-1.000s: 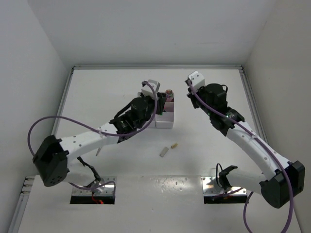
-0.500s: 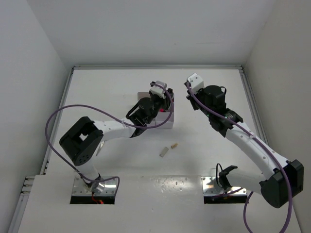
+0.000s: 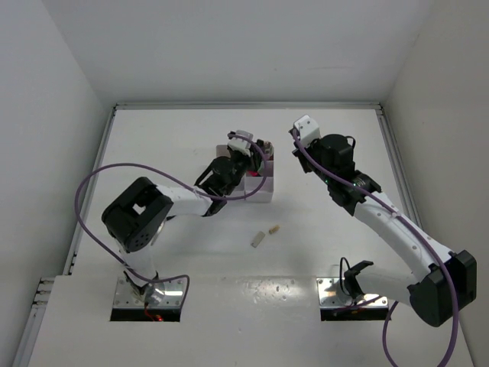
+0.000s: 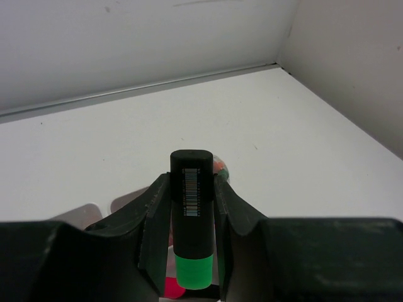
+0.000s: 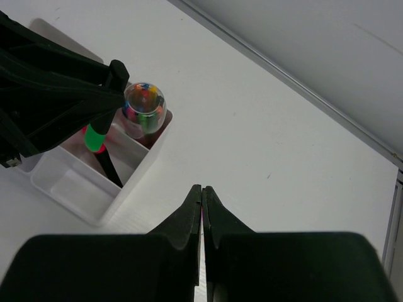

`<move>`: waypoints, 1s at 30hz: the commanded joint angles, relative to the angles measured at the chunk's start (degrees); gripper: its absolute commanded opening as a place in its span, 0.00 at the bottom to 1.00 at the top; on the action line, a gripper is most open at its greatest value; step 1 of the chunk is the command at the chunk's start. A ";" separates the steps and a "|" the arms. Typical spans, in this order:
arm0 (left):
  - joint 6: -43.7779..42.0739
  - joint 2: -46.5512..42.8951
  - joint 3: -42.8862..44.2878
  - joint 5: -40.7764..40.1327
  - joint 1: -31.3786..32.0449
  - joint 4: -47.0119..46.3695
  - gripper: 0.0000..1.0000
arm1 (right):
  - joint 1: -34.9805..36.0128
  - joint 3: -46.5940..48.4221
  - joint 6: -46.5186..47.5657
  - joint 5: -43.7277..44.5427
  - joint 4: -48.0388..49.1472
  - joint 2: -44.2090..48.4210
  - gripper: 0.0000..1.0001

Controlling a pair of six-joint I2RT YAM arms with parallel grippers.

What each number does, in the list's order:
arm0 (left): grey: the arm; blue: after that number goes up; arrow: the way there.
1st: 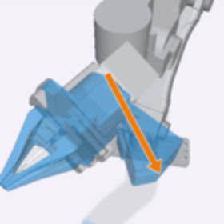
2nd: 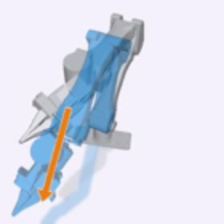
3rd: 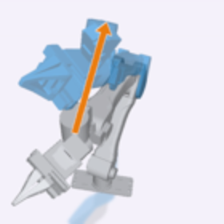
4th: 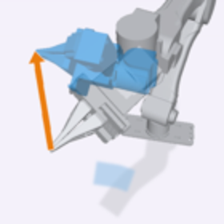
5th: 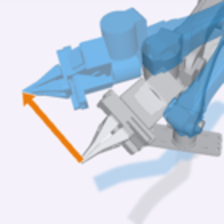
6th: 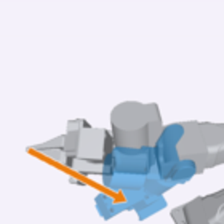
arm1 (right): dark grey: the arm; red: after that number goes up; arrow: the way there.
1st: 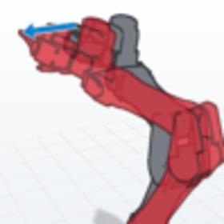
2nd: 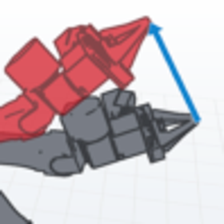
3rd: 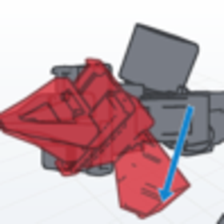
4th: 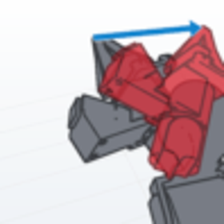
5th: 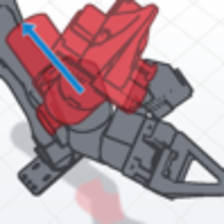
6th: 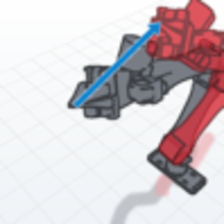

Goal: Sort the stationery into containers
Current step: Place the pen in the storage box.

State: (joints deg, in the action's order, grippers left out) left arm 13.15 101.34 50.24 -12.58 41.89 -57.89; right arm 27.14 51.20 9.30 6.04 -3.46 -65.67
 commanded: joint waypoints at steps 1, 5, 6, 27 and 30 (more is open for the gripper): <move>1.79 1.66 -0.84 2.29 -1.72 -6.98 0.00 | -0.15 0.04 0.46 0.99 2.50 -0.07 0.00; 3.90 2.99 -1.37 3.69 -2.25 -8.99 0.00 | -0.15 0.04 0.46 0.99 2.50 -0.07 0.00; 4.69 3.77 -1.37 3.70 -2.77 -9.87 0.00 | -0.15 0.04 0.46 0.99 2.50 -0.07 0.00; 6.02 -0.70 -7.79 5.46 -2.78 -11.29 0.58 | -0.15 0.04 0.46 0.47 1.98 -0.07 0.06; 5.49 -4.64 -7.79 5.98 -2.78 -9.62 0.62 | -0.68 0.04 2.12 -2.07 1.19 -0.07 0.54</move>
State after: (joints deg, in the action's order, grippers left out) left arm 19.11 102.89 42.50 -7.77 39.68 -65.17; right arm 27.14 51.20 9.87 5.82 -3.49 -65.67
